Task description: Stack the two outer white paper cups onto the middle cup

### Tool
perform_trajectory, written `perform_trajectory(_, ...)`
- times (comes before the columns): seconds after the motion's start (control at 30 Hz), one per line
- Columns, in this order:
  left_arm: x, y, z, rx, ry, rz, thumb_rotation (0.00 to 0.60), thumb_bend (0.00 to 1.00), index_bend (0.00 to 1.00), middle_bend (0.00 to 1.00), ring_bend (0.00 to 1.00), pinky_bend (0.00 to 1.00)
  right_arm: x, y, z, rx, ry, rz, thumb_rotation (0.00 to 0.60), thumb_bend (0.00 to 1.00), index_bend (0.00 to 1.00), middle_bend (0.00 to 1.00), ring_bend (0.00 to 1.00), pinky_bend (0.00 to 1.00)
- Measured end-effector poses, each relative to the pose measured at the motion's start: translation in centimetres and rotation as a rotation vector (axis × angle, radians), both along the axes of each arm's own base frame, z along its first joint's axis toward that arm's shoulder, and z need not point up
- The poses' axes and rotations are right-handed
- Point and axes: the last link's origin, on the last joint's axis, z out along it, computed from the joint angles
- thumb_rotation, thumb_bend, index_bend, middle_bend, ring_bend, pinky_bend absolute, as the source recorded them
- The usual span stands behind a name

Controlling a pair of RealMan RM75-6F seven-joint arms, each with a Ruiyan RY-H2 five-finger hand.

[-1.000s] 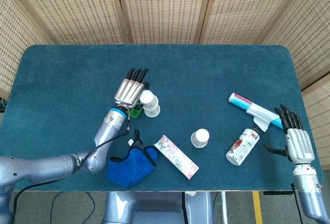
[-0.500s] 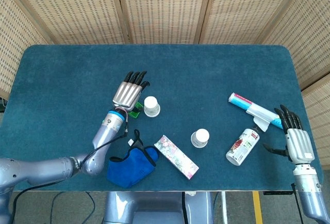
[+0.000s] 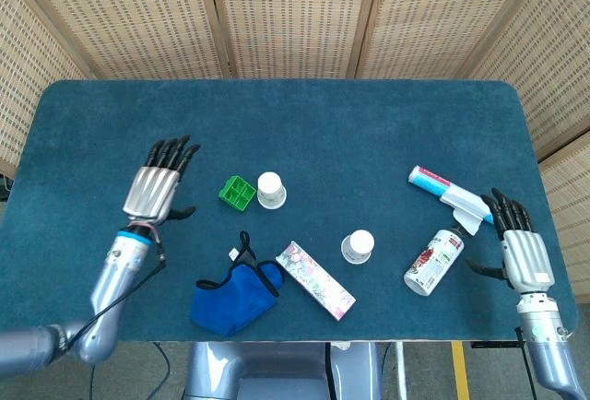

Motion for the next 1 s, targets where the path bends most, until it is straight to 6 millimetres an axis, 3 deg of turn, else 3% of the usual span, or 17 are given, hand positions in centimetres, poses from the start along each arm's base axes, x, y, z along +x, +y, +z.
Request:
perform_trajectory(0.23, -6.6, -6.9, 3.5, 0.064, -0.001, 0.071, 0.600, 0.18, 0.07, 0.00, 0.00, 0.00, 1.6, 0.6, -1.0, 0.023, 0.075, 0.039, 0.600, 0.06, 0.11, 0.00, 0.00, 0.00)
perform_trajectory(0.43, -10.6, -11.1, 5.4, 0.120, 0.025, 0.156, 0.600, 0.18, 0.07, 0.00, 0.00, 0.00, 3.5, 0.7, -2.1, 0.068, 0.106, 0.075, 0.600, 0.07, 0.14, 0.00, 0.00, 0.00)
perform_trajectory(0.63, -11.9, -12.8, 6.4, 0.122, 0.010, 0.161, 0.600, 0.18, 0.07, 0.00, 0.00, 0.00, 6.5, 0.5, -2.9, 0.162, 0.128, 0.103, 0.600, 0.08, 0.16, 0.00, 0.00, 0.00)
perform_trajectory(1.0, -12.5, -13.4, 6.4, 0.104, -0.007, 0.149, 0.600, 0.18, 0.07, 0.00, 0.00, 0.00, 13.0, -1.8, -6.5, 0.278, 0.218, 0.200, 0.600, 0.10, 0.23, 0.00, 0.00, 0.00)
